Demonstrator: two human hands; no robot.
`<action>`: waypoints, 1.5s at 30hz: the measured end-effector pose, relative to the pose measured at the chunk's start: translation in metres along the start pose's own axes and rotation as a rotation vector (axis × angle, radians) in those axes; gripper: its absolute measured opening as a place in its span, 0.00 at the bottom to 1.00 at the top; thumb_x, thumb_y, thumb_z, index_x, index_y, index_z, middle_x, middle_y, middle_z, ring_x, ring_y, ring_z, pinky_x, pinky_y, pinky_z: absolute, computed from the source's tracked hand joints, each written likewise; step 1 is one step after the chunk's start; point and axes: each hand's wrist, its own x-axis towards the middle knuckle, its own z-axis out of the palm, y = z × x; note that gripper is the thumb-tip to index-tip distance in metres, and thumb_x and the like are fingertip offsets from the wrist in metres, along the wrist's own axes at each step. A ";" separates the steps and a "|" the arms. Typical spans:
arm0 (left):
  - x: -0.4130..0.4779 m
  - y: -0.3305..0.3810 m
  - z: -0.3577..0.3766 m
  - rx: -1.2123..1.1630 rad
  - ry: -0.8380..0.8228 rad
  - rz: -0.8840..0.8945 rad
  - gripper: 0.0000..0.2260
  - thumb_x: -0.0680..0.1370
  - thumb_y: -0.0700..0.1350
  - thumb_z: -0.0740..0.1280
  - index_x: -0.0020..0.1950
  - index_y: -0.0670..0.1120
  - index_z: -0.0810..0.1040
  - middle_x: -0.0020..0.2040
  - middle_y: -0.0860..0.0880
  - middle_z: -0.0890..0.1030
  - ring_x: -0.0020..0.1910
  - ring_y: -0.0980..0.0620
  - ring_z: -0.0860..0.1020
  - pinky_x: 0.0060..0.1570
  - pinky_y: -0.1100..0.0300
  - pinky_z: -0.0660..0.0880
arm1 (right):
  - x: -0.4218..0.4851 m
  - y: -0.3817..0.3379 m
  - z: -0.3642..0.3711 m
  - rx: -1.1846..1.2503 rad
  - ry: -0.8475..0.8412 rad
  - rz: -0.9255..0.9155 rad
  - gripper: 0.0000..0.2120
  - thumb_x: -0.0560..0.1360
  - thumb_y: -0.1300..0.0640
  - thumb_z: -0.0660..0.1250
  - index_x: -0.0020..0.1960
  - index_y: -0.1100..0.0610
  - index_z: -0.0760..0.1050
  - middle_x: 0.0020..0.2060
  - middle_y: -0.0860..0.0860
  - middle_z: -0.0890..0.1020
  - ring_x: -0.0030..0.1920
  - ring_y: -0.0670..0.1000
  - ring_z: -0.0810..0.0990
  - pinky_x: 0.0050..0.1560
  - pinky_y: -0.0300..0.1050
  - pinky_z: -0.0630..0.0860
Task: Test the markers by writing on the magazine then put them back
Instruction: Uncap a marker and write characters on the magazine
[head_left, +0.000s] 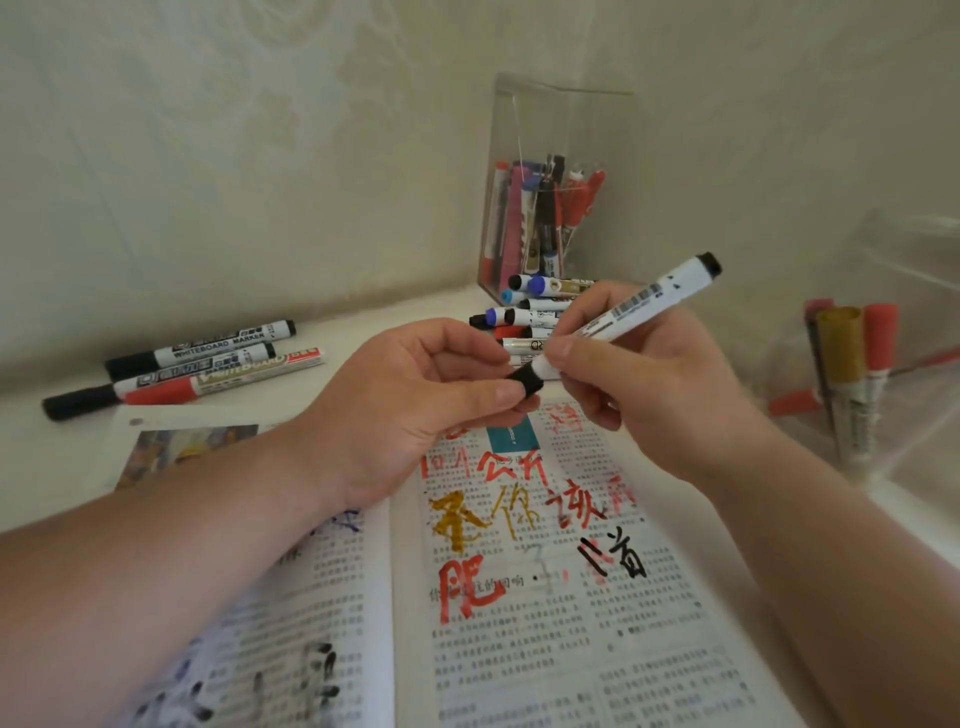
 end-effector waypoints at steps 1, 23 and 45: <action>-0.002 0.000 0.001 0.150 0.013 0.018 0.15 0.63 0.40 0.78 0.49 0.44 0.83 0.46 0.41 0.86 0.47 0.42 0.86 0.52 0.49 0.83 | -0.001 0.001 0.001 -0.071 -0.012 -0.004 0.07 0.75 0.61 0.73 0.40 0.54 0.78 0.26 0.50 0.75 0.26 0.48 0.70 0.27 0.37 0.67; -0.008 -0.007 0.008 0.814 -0.012 0.180 0.30 0.73 0.43 0.78 0.70 0.58 0.70 0.47 0.56 0.85 0.42 0.58 0.83 0.45 0.63 0.77 | -0.007 0.016 0.018 -0.629 -0.073 -0.032 0.03 0.75 0.50 0.74 0.47 0.46 0.81 0.38 0.49 0.84 0.40 0.53 0.83 0.45 0.59 0.80; -0.004 -0.012 0.007 0.783 0.059 0.225 0.19 0.73 0.49 0.77 0.60 0.60 0.77 0.48 0.58 0.83 0.43 0.60 0.82 0.46 0.63 0.78 | 0.005 0.021 0.014 -0.297 0.286 -0.266 0.18 0.74 0.54 0.72 0.61 0.37 0.74 0.38 0.46 0.79 0.41 0.51 0.80 0.44 0.50 0.78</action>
